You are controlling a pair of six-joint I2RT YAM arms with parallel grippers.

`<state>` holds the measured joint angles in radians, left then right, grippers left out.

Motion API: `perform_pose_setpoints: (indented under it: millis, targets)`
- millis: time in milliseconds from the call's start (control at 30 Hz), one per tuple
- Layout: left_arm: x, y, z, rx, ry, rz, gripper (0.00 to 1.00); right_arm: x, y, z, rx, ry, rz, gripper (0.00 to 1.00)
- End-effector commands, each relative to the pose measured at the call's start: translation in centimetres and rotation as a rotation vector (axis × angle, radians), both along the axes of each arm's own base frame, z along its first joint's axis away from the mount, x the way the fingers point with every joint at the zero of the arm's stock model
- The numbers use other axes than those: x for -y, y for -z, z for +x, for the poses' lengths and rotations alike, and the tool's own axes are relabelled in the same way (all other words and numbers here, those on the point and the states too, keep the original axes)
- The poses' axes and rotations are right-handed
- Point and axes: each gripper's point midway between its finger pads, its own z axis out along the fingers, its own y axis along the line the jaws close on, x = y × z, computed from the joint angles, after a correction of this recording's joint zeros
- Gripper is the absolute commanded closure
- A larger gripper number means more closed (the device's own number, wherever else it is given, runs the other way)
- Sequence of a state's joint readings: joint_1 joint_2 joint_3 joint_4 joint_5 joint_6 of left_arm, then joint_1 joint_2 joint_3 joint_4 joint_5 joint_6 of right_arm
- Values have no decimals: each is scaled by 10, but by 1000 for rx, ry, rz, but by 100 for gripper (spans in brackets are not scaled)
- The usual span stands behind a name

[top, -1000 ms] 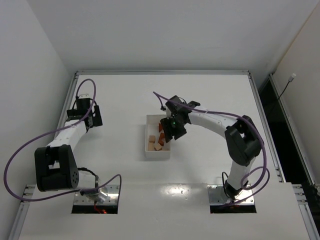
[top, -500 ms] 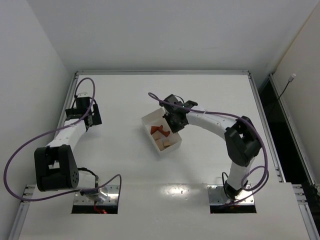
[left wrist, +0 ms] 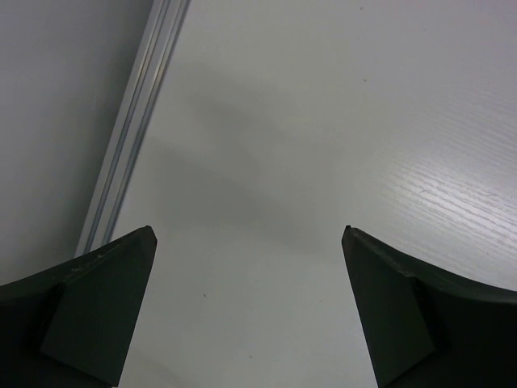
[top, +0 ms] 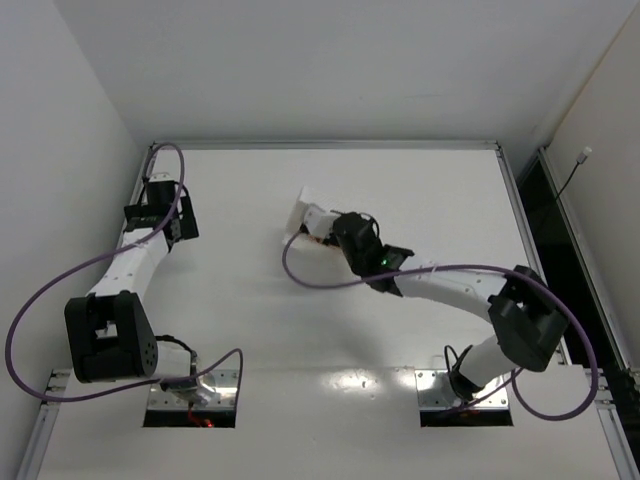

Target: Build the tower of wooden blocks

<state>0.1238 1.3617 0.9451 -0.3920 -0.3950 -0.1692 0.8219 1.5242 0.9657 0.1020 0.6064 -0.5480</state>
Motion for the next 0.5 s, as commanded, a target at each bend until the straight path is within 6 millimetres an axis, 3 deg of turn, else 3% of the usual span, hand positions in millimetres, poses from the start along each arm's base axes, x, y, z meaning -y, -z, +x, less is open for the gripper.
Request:
perform_pose_setpoints:
  millis: [0,167,200,300,400,433,467]
  targets:
    - [-10,-13,1,6,-38,33,0,-12,-68,-3,415,-65,-91,100]
    - [-13,-15,-3,2,-44,16,0,-29,-69,-11,605,-171,-217,100]
    - [-15,-13,-5,-5,-46,6,0,-34,-60,-8,611,-185,-252,100]
    - [-14,-15,-8,2,-46,7,0,-42,-88,-5,771,-153,-277,100]
    - [-17,-14,-11,-7,-55,5,0,-53,-101,-10,959,-102,-323,100]
    - [-20,-14,-12,-7,-64,5,0,-54,-102,-11,1007,-83,-333,100]
    - [-20,-14,-12,-7,-64,5,0,-58,-90,-6,997,-69,-380,100]
